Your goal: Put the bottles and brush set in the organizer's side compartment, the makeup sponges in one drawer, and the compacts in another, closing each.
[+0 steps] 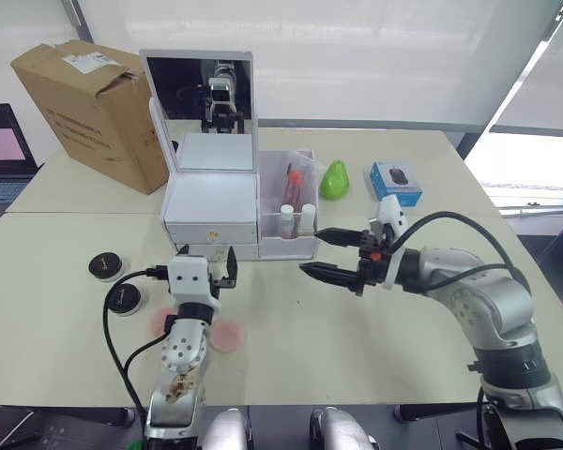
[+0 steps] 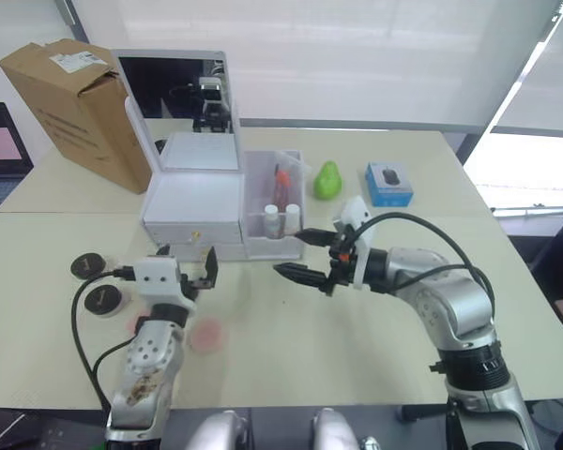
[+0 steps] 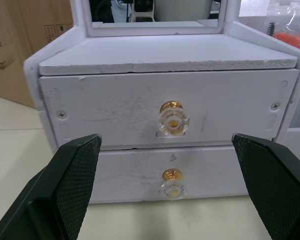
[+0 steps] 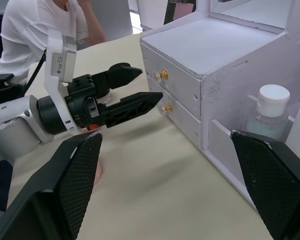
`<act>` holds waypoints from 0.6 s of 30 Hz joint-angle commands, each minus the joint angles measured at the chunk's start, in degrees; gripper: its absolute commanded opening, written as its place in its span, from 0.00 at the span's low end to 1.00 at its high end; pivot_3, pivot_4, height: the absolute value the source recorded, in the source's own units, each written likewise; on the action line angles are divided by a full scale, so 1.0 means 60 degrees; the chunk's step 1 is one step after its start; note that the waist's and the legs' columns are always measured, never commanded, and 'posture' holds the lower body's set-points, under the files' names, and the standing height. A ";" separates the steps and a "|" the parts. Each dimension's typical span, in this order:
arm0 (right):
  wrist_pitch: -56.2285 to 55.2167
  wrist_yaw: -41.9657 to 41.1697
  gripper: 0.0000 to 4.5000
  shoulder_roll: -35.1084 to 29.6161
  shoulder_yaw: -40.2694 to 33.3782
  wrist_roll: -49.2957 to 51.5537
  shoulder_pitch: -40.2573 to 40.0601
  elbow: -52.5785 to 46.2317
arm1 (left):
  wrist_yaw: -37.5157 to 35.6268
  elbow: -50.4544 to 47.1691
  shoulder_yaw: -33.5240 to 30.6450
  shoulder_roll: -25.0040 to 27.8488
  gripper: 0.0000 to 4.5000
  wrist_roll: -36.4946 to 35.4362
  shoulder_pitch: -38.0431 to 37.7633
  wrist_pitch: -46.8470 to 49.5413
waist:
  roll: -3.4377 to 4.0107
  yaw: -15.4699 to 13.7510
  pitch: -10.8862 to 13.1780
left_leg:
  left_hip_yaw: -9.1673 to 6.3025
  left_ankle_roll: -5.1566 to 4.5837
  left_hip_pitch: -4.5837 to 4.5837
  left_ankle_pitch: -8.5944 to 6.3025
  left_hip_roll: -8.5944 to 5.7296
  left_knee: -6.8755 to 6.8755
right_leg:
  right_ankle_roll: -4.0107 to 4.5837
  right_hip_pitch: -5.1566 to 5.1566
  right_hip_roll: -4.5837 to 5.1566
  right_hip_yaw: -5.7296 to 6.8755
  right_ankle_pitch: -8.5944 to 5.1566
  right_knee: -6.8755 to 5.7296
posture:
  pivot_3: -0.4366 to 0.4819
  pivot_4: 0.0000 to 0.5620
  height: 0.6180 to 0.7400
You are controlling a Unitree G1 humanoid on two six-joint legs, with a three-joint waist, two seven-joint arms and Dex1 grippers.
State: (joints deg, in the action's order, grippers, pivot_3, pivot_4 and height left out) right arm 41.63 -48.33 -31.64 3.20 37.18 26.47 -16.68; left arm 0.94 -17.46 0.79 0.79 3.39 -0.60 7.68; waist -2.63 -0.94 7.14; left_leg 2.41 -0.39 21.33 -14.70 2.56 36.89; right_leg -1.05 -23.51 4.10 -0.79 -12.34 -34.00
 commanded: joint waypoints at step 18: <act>-0.0223 0.0198 1.00 0.0281 -0.0219 -0.0084 0.0180 -0.0153 | 0.0150 0.0706 -0.0133 0.0108 0.91 0.0077 0.0890 -0.0803 | 0.0001 0.0025 0.0000 | -0.0008 0.0000 -0.0013 0.0000 0.0001 0.0000 | 0.0001 0.0025 0.0003 0.0007 0.0002 0.0001 | 0.48 0.27 1.00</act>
State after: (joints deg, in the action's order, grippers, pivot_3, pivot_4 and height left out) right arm 41.65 -47.20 -29.97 3.22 36.55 26.47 -16.64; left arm 1.78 -12.23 -0.09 1.64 4.14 3.82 3.93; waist -2.62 -0.80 7.14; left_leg 2.36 -0.39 21.25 -14.70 2.57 36.89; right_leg -1.05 -23.36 4.13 -0.75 -12.33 -34.00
